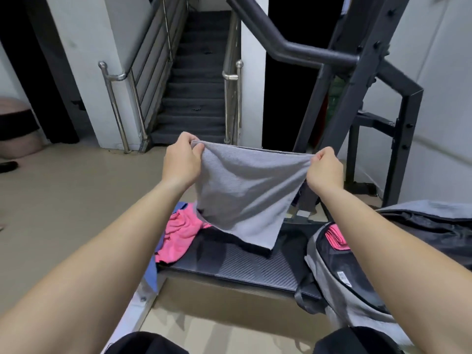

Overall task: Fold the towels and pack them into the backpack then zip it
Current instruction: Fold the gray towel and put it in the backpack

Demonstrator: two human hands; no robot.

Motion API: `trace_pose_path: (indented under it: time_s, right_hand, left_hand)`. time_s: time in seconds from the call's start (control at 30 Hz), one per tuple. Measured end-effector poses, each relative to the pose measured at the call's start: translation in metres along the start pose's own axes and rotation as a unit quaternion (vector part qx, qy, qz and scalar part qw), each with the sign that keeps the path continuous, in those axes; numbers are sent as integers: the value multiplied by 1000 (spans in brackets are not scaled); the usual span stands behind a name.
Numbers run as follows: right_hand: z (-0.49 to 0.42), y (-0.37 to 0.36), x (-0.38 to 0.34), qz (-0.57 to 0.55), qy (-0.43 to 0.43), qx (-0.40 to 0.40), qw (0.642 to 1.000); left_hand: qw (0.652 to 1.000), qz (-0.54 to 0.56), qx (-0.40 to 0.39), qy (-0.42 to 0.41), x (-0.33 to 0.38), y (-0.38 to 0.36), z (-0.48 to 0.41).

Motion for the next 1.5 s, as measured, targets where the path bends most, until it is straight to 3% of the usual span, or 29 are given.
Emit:
trace_pose_path:
  time_s: [0.1, 0.27, 0.37, 0.57, 0.8, 1.07, 1.23, 1.5]
  right_hand:
    - [5, 15, -10, -30, -1, 23, 999]
    - [21, 2, -32, -131, 37, -98, 986]
    - [32, -6, -33, -122, 42, -150, 980]
    - [32, 9, -15, 75, 69, -26, 995]
    - [33, -14, -4, -55, 53, -119, 990]
    - [27, -27, 1, -100, 34, -181, 978]
    - [2, -62, 36, -55, 6, -153, 987]
    - [-15, -147, 143, 103, -63, -122, 985]
  left_hand:
    - [996, -81, -16, 17, -2, 7, 6]
    - [982, -183, -17, 46, -30, 20, 15]
    - [984, -160, -28, 76, -51, 19, 21]
    - [999, 35, -20, 31, -30, 13, 34]
    - [993, -109, -28, 24, -46, 14, 35]
    - [990, -132, -47, 29, -58, -1, 23]
    - [993, -82, -69, 46, -82, -47, 12]
    - [983, -48, -150, 89, -152, -190, 28]
Point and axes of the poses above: each hand's wrist, its own z-axis away from the middle knuckle, its own y-axis out of the back of the hand, x = y × z, the point moved 10 cm from there along -z, towards the middle knuckle, and after that the axes turned 2 degrees about -z, right-handed, at the moved point
